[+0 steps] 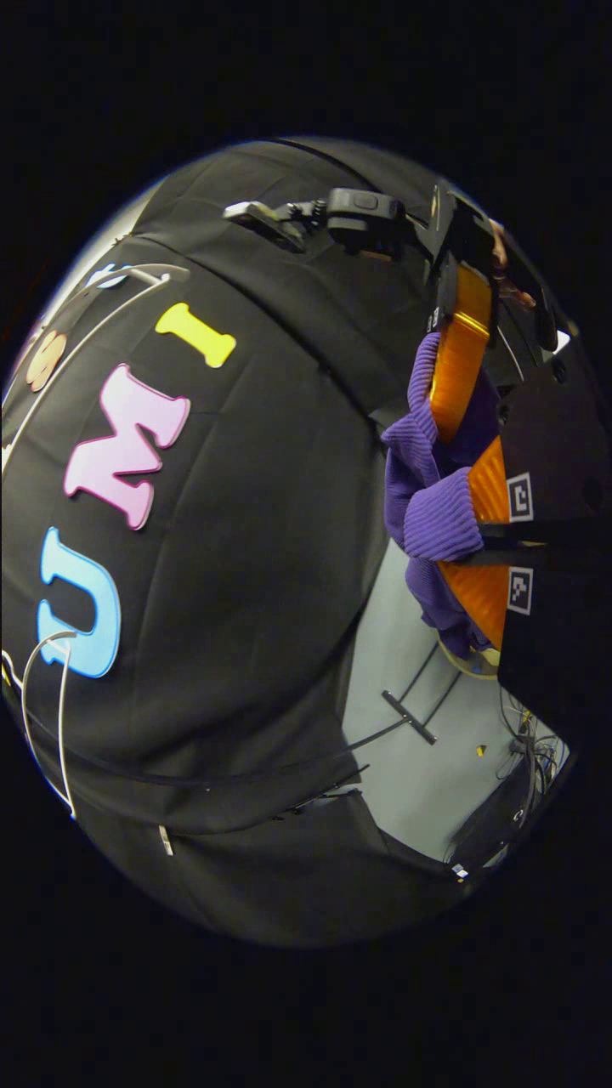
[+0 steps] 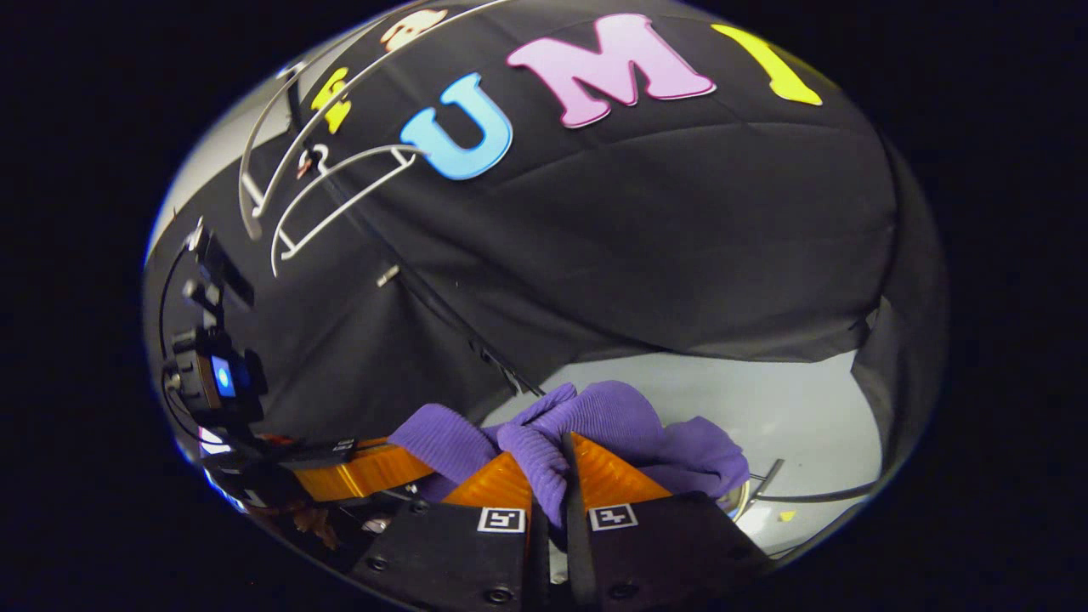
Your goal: Grasp the clothes on the hanger with both hands and then place them into the laundry hamper below.
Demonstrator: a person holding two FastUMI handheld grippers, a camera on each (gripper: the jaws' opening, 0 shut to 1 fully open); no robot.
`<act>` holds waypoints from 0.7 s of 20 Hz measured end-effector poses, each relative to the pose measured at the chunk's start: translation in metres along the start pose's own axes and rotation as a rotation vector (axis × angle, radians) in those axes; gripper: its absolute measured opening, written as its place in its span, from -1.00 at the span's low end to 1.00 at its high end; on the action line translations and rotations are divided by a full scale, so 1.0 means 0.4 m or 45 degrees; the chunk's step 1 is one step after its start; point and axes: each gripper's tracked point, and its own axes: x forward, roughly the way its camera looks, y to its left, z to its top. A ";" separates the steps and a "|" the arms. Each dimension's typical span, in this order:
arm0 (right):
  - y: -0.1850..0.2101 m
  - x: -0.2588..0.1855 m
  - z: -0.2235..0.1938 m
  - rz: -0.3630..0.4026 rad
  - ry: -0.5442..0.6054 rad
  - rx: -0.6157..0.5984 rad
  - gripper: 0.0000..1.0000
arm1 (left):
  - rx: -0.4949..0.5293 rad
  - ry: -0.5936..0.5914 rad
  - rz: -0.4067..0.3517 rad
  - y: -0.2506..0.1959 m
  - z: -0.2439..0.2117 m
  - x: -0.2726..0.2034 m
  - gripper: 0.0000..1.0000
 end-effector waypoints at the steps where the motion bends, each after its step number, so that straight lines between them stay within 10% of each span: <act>1: 0.008 -0.001 -0.025 -0.004 0.039 -0.052 -0.74 | -0.004 0.032 -0.012 -0.010 -0.028 0.005 -0.89; 14: 0.027 -0.049 -0.237 0.007 0.309 -0.155 -0.72 | -0.065 0.233 0.005 0.012 -0.191 -0.021 -0.89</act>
